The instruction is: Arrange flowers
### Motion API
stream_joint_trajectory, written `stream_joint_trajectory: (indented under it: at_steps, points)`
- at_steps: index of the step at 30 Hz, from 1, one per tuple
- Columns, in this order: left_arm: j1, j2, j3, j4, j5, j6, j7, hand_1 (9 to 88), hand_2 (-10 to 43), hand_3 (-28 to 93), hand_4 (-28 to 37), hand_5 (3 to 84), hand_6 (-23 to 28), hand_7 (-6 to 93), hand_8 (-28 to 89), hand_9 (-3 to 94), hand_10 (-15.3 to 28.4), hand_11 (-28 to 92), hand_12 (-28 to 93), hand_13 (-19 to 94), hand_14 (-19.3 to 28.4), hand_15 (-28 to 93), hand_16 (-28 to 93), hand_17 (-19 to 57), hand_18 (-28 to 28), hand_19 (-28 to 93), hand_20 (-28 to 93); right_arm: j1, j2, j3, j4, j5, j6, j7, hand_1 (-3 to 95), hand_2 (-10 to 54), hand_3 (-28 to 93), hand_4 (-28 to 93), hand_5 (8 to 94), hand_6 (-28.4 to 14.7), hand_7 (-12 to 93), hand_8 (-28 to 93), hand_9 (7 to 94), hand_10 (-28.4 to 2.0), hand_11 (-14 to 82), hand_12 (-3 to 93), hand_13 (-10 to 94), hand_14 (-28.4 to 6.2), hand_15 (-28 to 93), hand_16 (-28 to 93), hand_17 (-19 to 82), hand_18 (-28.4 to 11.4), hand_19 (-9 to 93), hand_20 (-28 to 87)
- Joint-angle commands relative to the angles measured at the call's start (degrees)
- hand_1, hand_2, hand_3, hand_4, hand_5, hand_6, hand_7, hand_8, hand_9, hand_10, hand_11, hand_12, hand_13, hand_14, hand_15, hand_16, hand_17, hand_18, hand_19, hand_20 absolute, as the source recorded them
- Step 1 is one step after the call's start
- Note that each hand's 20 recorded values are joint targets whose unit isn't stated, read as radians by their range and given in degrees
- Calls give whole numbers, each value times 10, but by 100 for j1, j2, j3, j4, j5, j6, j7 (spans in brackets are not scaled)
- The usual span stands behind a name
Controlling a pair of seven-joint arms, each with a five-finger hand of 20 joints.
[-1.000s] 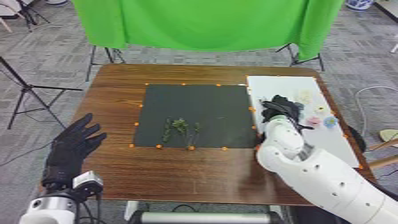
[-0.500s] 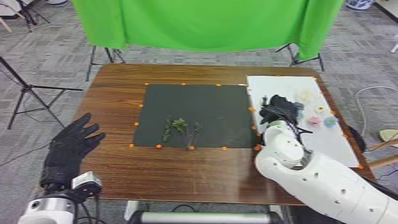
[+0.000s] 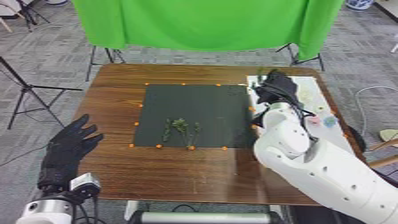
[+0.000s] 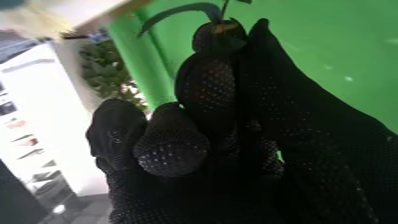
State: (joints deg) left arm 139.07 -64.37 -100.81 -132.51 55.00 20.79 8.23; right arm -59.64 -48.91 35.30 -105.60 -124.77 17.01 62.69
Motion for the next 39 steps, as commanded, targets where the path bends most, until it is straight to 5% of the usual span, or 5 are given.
stream_joint_trajectory:
  at_steps: [1,9,29,39]
  points:
    - [115,-2,-38,-40,-16,39,-20,252,70,816,-186,344,89,138,-101,312,187,265,81,256,254,490,-96,-77,240,650,-60,-328,-253,212,-498,-208,-394,-303,458,-95,922,-252,859,-44,329,275,828,-161,543,330,772,-139,857,183,422,-284,932,661]
    - [88,-108,-90,-63,67,-122,-259,253,72,813,-185,344,89,137,-100,312,187,265,81,257,254,491,-95,-77,240,650,-60,-824,-519,177,-541,-162,-633,-273,458,-95,918,-250,862,-47,318,277,828,-163,543,330,770,-141,858,185,421,-284,932,663]
    - [17,-138,-85,-33,84,-147,-293,258,75,812,-184,344,90,137,-99,311,185,266,81,257,253,492,-96,-77,240,651,-61,-1196,-724,-167,-177,54,-1300,-418,464,-95,893,-244,864,-50,317,236,823,-160,550,309,763,-140,854,178,410,-284,932,649]
    - [24,-147,-86,-32,77,-138,-312,258,75,811,-183,344,89,138,-100,310,185,266,78,256,253,492,-97,-76,240,651,-62,-1319,-777,-116,-253,62,-1117,-631,452,-95,851,-272,876,-38,303,170,827,-159,569,261,764,-140,836,175,403,-284,932,612]
